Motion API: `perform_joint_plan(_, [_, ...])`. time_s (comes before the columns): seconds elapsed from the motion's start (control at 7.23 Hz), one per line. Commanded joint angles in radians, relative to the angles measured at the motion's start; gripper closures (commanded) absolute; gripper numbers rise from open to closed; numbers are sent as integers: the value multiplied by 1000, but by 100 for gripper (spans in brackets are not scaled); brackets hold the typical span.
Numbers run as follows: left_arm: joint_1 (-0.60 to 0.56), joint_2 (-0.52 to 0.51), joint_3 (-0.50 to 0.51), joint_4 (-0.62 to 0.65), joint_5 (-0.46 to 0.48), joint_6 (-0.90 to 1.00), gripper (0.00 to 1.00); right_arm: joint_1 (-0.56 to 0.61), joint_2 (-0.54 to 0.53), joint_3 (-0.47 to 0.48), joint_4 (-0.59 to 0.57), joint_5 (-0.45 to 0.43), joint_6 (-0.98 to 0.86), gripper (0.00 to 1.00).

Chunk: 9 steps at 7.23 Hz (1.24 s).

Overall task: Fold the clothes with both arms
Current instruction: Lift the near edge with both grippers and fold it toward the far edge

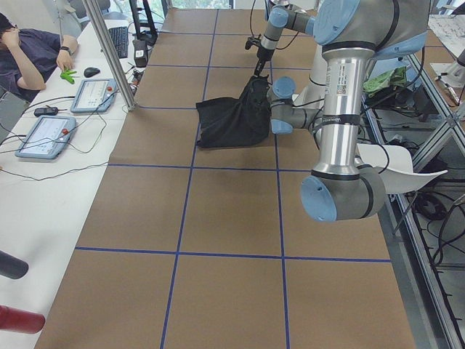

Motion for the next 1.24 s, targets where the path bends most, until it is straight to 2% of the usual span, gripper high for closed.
perform_joint_plan(0.0, [-86, -65, 75, 55, 0, 79, 100, 75, 88, -156, 35, 21, -26, 100])
perform_joint_plan(0.41, [-225, -134, 173, 58, -26, 155, 100, 156, 130, -307, 132, 45, -55, 100])
perform_joint_plan(0.97, [-336, -303, 463, 45, -22, 248, 100, 244, 286, -565, 150, 102, -92, 100])
perform_joint_plan(1.11, [-359, -312, 498, 43, -23, 301, 91, 265, 286, -637, 256, 122, -91, 100])
